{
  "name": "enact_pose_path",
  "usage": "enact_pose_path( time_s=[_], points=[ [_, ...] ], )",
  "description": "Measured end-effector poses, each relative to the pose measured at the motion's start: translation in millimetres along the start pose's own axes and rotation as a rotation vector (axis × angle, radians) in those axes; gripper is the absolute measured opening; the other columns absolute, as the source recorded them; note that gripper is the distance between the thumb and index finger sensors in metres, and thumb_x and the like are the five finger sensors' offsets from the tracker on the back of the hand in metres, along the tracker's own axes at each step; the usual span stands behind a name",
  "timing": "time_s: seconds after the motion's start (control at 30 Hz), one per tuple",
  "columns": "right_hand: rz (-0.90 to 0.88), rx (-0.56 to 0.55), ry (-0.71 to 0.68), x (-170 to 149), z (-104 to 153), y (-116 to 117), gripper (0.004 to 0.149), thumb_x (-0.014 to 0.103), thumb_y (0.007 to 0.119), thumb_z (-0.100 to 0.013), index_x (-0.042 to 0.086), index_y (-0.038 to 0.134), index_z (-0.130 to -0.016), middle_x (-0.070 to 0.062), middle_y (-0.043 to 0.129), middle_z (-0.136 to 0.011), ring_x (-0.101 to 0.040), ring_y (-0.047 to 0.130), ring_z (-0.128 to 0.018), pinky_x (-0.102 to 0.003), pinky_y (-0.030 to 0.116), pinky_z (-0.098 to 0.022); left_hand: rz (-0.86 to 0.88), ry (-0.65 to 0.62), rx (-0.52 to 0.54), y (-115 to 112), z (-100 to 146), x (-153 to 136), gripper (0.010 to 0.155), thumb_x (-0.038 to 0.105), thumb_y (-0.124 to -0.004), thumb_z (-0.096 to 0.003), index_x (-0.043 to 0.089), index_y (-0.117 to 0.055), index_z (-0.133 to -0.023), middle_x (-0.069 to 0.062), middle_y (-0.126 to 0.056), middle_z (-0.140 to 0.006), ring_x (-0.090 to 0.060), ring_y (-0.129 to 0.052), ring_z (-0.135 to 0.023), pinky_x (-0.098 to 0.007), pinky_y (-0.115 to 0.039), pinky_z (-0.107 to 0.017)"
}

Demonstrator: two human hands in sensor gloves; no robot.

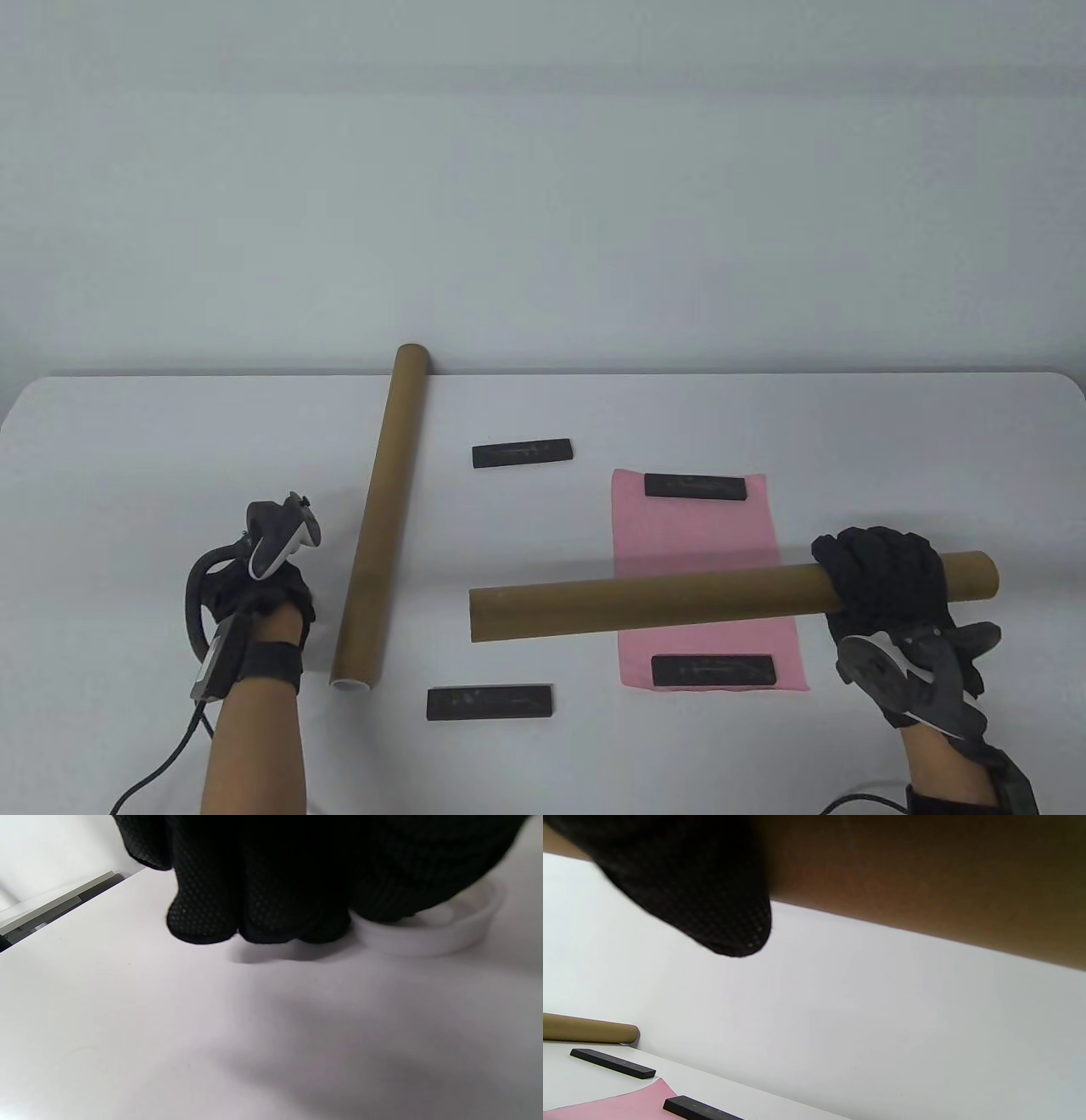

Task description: Roll up papers and store in mailing tubes

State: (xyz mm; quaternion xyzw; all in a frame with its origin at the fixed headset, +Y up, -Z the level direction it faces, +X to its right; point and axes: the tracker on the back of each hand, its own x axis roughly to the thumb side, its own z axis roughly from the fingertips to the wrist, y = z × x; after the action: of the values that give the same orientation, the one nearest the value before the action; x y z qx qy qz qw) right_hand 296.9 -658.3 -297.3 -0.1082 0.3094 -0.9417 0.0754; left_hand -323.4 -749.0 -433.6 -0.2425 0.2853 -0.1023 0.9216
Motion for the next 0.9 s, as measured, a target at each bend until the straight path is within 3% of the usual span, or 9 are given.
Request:
enact_pose_path(
  time_s=[0.13,0.27,0.5,0.7,0.77,0.9],
  points=[
    [-0.011,0.003,0.014,-1,0,0,0.071,0.034,0.102,-0.041,0.03,0.062,-0.1,-0.001,0.067,-0.1,-0.035,0.076,-0.093,-0.064,0.064,-0.073,0.048,-0.003,0.029,10,10,-10,0.061,0.065,-0.082,-0.0327,0.03,-0.089,-0.082,0.004,-0.101,-0.068,-0.017,-0.103,-0.064,-0.048,-0.067,-0.073],
    [-0.024,0.009,0.019,-1,0,1,0.071,0.034,0.102,-0.04,0.03,0.062,-0.1,-0.001,0.067,-0.1,-0.035,0.076,-0.093,-0.064,0.065,-0.073,0.168,-0.045,0.162,36,38,-22,0.063,0.064,-0.081,-0.0343,0.031,-0.083,-0.089,0.002,-0.096,-0.078,-0.021,-0.098,-0.074,-0.052,-0.064,-0.075],
    [-0.036,0.036,0.042,-3,-2,3,0.071,0.036,0.102,-0.04,0.028,0.063,-0.1,-0.002,0.069,-0.099,-0.036,0.079,-0.091,-0.068,0.073,-0.068,0.269,-0.423,0.443,60,131,-4,0.069,0.063,-0.08,-0.036,0.032,-0.075,-0.097,-0.001,-0.084,-0.1,-0.031,-0.085,-0.1,-0.06,-0.059,-0.077],
    [-0.095,0.129,0.1,-10,-6,11,0.072,0.037,0.101,-0.04,0.023,0.064,-0.101,-0.006,0.072,-0.098,-0.038,0.083,-0.087,-0.07,0.077,-0.062,0.37,-0.745,0.646,45,191,21,0.076,0.066,-0.077,-0.0364,0.034,-0.063,-0.105,-0.002,-0.072,-0.11,-0.037,-0.074,-0.107,-0.062,-0.056,-0.076],
    [-0.116,0.161,0.114,-12,-6,13,0.073,0.037,0.102,-0.04,0.022,0.065,-0.101,-0.007,0.073,-0.097,-0.039,0.085,-0.085,-0.07,0.08,-0.06,0.354,-0.786,0.667,33,197,29,0.08,0.07,-0.074,-0.0347,0.035,-0.06,-0.106,-0.002,-0.074,-0.109,-0.035,-0.08,-0.104,-0.064,-0.063,-0.074],
    [-0.176,0.209,0.149,-16,-8,20,0.073,0.041,0.1,-0.041,0.017,0.066,-0.101,-0.009,0.076,-0.095,-0.038,0.09,-0.079,-0.068,0.087,-0.053,0.293,-0.838,0.642,12,194,38,0.087,0.073,-0.071,-0.0327,0.036,-0.051,-0.109,-0.004,-0.067,-0.112,-0.039,-0.074,-0.107,-0.064,-0.062,-0.074]
  ],
)
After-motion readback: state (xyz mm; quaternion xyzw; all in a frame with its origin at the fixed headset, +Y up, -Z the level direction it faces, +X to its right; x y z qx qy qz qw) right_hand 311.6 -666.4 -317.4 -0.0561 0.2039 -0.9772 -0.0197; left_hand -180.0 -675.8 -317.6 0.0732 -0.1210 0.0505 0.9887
